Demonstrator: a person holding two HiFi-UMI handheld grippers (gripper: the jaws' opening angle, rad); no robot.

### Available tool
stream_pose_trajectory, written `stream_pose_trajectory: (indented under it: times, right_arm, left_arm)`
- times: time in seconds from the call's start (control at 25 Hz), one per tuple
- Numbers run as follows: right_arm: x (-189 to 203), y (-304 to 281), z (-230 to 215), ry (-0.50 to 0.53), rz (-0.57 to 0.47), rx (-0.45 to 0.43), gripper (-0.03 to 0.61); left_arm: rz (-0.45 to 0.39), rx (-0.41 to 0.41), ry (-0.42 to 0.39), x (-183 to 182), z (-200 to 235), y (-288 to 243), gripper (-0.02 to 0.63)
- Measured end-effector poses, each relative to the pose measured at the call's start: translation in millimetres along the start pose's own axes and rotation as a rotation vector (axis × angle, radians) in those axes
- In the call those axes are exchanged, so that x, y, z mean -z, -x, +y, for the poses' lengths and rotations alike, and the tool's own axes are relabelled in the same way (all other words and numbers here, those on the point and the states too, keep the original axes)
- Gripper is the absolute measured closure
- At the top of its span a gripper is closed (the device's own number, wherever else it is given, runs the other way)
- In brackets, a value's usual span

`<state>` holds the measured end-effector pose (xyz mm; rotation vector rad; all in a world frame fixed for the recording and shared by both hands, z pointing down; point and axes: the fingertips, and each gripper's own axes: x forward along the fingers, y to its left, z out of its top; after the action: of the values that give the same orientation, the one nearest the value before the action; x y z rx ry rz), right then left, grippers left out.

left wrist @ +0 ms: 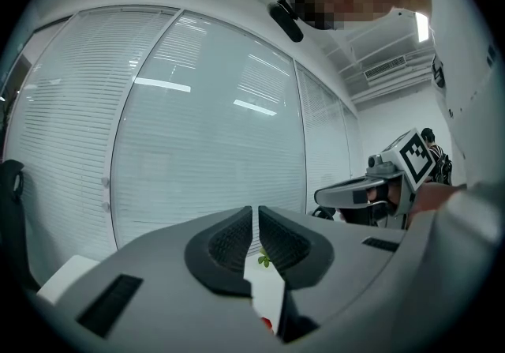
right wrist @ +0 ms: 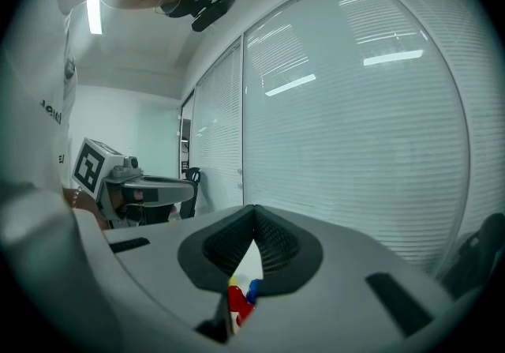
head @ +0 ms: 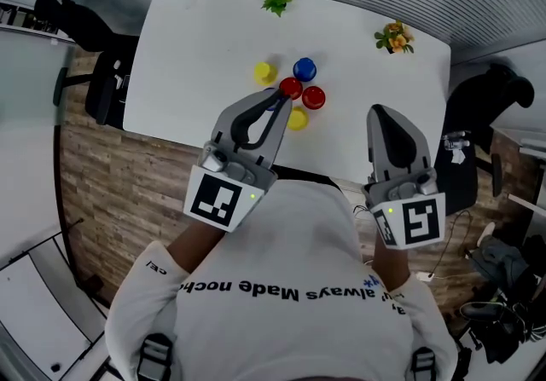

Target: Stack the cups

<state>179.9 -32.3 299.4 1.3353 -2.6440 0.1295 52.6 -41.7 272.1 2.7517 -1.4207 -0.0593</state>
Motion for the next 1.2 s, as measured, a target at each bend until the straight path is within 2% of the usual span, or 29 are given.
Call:
stream_pose_trajectory:
  times: [0.4,0.96,1.2]
  right_arm:
    - [3,-12,-2,0.002,0.008,-0.025,0.571]
    - [-23,-52,27,0.042,0.011,-0.009,0.571]
    - [-15,-64,37,0.071,0.023,0.012,0.571]
  left_arm:
    - [0.016,0.000,0.020,8,1,-9,0.577]
    - [0.010,0.039,0.010,-7,50,0,0.577]
    - [0.005,0.051,0.013,-8,66,8,0.577]
